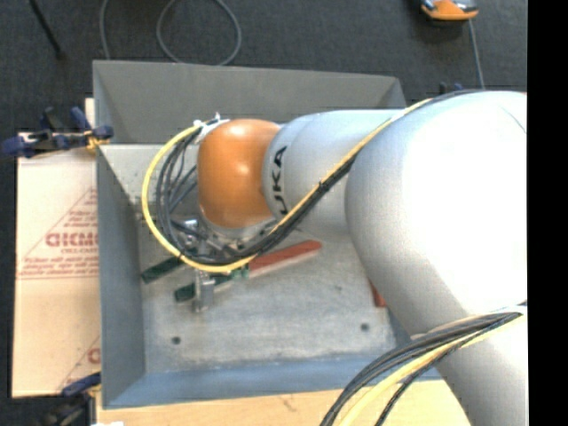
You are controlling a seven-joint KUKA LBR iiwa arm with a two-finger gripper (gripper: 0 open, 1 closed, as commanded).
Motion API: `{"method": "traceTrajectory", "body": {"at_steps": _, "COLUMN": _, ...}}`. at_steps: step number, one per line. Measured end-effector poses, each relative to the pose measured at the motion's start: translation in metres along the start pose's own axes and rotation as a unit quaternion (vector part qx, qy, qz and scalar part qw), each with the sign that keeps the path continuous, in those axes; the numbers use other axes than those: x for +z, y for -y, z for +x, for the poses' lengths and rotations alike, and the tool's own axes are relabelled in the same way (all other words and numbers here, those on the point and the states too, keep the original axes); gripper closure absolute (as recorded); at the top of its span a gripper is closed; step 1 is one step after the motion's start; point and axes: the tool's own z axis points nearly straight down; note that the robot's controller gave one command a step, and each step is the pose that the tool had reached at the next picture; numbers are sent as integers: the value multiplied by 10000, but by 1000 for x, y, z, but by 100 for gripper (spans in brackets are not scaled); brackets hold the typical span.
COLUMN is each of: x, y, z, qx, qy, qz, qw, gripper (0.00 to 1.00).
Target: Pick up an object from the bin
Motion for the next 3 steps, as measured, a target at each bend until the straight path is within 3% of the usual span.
{"method": "traceTrajectory", "body": {"at_steps": 1, "x": -3, "y": -1, "z": 2, "qx": 14, "qy": -17, "qz": -14, "qw": 10000, "gripper": 100}}
{"method": "traceTrajectory", "body": {"at_steps": 2, "x": -93, "y": 26, "z": -25, "qx": 53, "qy": 30, "qz": -1, "qw": 10000, "gripper": 100}}
{"method": "traceTrajectory", "body": {"at_steps": 3, "x": -202, "y": 24, "z": -40, "qx": 37, "qy": 36, "qz": 7, "qw": 10000, "gripper": 100}}
